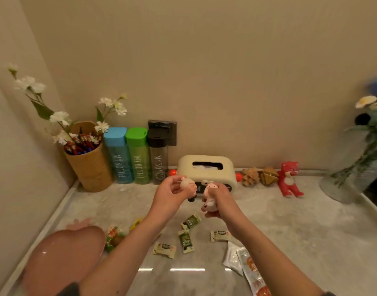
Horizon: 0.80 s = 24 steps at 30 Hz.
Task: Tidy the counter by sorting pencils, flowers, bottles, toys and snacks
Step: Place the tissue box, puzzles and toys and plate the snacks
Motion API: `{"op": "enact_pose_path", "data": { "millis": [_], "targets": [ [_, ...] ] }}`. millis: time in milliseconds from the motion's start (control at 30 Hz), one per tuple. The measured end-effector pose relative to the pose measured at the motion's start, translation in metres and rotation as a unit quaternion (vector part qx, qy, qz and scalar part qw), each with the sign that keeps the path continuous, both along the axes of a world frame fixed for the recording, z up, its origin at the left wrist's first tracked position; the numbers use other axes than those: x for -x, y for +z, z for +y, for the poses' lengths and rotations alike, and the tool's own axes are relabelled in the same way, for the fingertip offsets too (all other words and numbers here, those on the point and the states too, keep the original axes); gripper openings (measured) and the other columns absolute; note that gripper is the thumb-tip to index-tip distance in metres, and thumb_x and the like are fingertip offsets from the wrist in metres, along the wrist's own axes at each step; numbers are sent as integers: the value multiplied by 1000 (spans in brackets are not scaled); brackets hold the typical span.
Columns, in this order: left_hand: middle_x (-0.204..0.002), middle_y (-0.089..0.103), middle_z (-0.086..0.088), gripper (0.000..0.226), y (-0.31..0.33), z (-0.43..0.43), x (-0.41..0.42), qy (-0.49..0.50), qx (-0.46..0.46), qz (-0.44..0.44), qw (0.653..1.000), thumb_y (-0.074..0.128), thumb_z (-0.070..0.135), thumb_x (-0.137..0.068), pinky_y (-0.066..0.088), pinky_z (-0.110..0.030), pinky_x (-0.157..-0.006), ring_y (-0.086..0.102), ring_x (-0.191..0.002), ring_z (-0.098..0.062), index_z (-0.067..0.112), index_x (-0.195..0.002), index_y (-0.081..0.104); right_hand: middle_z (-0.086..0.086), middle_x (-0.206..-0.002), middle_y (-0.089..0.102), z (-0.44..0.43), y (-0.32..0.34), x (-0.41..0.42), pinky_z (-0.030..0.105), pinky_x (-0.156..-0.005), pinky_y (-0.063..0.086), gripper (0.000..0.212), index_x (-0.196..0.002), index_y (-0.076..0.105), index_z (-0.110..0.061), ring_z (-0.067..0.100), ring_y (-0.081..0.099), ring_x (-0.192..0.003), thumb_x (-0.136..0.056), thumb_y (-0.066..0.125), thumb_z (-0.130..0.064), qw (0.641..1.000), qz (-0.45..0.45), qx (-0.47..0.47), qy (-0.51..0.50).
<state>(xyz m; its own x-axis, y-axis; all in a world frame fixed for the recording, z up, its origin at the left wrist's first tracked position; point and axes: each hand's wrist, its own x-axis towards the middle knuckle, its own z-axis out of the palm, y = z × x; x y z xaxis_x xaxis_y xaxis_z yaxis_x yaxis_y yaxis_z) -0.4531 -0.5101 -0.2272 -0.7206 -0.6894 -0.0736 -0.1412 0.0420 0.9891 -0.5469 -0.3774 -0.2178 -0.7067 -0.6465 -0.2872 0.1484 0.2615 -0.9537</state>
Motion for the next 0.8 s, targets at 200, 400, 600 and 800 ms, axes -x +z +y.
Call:
{"op": "enact_pose_path", "data": {
  "millis": [200,400,600,800],
  "targets": [
    [-115,67,2,53,16,65,59,-59,-14,26,998,74,28,-82,55,-34,-91,63,-104,-9,21,-131,56,9,-103,62,72,14,55,29,-62,54,20,-116,50,-24,21,65,-78,-97,44,-26,999,26,-13,-28],
    [-110,68,2,53,23,124,115,-81,-40,42,995,69,24,-87,55,-17,-69,68,-95,-5,14,-136,51,12,-108,65,130,22,113,28,-63,56,18,-115,53,-20,20,69,-80,-98,48,-22,999,18,-14,-49],
    [-111,67,3,50,17,168,163,-74,-66,32,995,69,23,-87,57,-24,-80,65,-103,-11,14,-133,50,11,-111,67,180,19,160,34,-75,61,22,-114,55,-16,25,70,-96,-94,62,-19,999,6,7,-31],
    [-109,69,0,44,4,208,211,-84,-49,38,995,72,20,-84,57,-28,-84,66,-98,-4,12,-125,57,10,-98,69,225,15,210,33,-76,58,23,-105,65,-11,17,65,-87,-83,73,-10,997,77,-27,1]
  ]
}}
